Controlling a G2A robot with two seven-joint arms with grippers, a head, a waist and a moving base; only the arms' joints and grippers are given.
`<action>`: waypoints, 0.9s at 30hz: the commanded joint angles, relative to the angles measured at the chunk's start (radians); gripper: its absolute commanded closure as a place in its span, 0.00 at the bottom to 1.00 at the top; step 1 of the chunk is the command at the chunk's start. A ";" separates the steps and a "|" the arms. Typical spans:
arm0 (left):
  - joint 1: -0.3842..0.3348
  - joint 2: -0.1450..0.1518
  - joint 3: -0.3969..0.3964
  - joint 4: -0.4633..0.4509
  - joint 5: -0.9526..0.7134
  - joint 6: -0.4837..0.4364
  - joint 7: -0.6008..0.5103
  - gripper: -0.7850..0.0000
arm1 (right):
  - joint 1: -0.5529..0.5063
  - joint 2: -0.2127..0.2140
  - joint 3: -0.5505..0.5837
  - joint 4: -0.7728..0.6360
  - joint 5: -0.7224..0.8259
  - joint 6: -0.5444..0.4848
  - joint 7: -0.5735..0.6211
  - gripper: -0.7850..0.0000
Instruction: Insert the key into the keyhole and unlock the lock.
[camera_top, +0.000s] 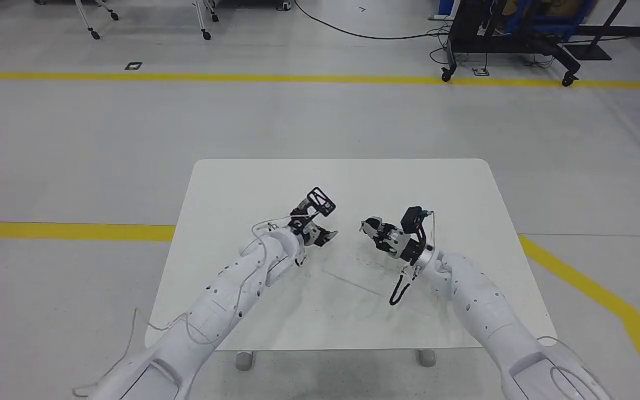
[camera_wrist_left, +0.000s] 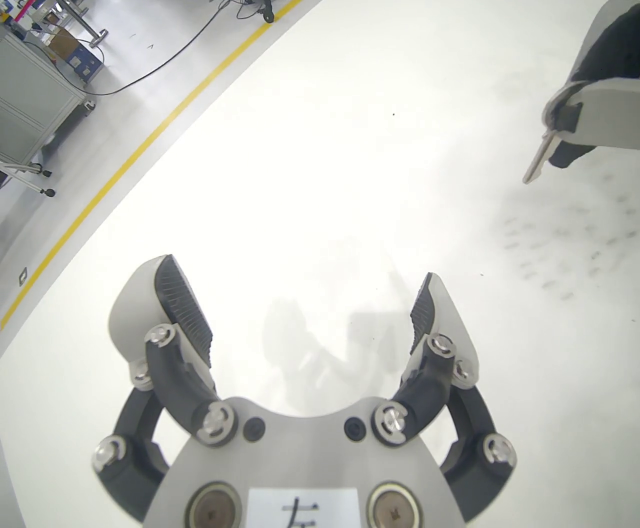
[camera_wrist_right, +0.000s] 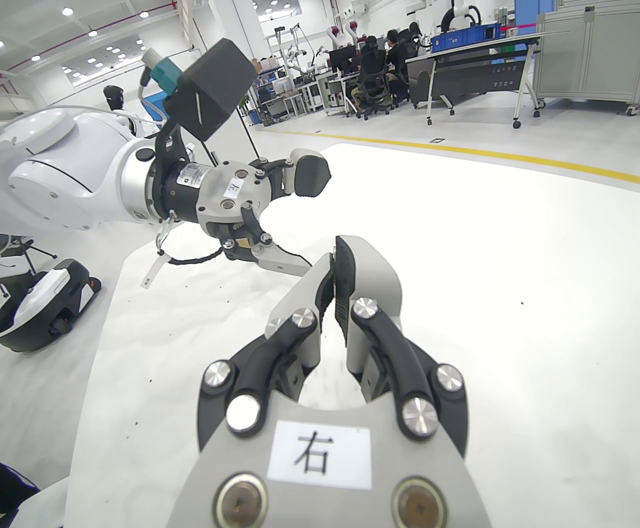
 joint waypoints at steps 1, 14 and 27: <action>0.009 0.004 -0.023 -0.019 0.000 0.013 0.039 0.00 | 0.000 0.000 0.000 0.000 0.000 0.000 0.000 1.00; 0.308 0.102 -0.373 -0.443 -0.087 0.027 0.185 0.00 | -0.044 -0.008 0.053 -0.053 0.384 -0.098 0.161 1.00; 0.315 0.096 -0.423 -0.411 -0.310 -0.038 0.219 0.00 | -0.063 -0.018 0.057 -0.070 0.511 -0.063 0.205 1.00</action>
